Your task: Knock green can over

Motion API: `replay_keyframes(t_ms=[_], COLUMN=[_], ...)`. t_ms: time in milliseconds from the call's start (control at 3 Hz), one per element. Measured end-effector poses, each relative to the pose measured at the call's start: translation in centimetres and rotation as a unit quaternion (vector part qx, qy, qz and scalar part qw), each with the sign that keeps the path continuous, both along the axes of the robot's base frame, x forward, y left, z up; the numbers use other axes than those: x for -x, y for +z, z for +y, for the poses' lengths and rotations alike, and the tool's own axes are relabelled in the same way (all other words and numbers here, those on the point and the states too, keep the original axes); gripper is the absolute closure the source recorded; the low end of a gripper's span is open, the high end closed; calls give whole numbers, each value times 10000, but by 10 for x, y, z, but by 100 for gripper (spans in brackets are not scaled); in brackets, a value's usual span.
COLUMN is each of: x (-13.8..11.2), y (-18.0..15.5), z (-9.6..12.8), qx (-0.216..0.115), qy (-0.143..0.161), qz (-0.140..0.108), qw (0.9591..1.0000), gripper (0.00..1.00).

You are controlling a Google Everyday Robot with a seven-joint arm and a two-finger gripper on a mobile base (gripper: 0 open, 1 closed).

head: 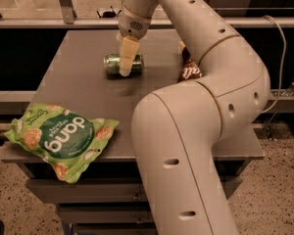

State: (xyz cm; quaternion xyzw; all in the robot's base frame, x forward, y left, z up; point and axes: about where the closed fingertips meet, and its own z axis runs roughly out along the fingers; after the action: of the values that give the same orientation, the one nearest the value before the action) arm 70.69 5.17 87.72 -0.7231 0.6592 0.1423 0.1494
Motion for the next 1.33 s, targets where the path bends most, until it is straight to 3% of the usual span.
replay_keyframes(t_ms=[1000,1333], x=[1,0], y=[5,22], z=[-14,-42], qx=[66,-291], qy=[-233,-723], qz=[-45,-181], qw=[9997,9968], gripper=[0,0])
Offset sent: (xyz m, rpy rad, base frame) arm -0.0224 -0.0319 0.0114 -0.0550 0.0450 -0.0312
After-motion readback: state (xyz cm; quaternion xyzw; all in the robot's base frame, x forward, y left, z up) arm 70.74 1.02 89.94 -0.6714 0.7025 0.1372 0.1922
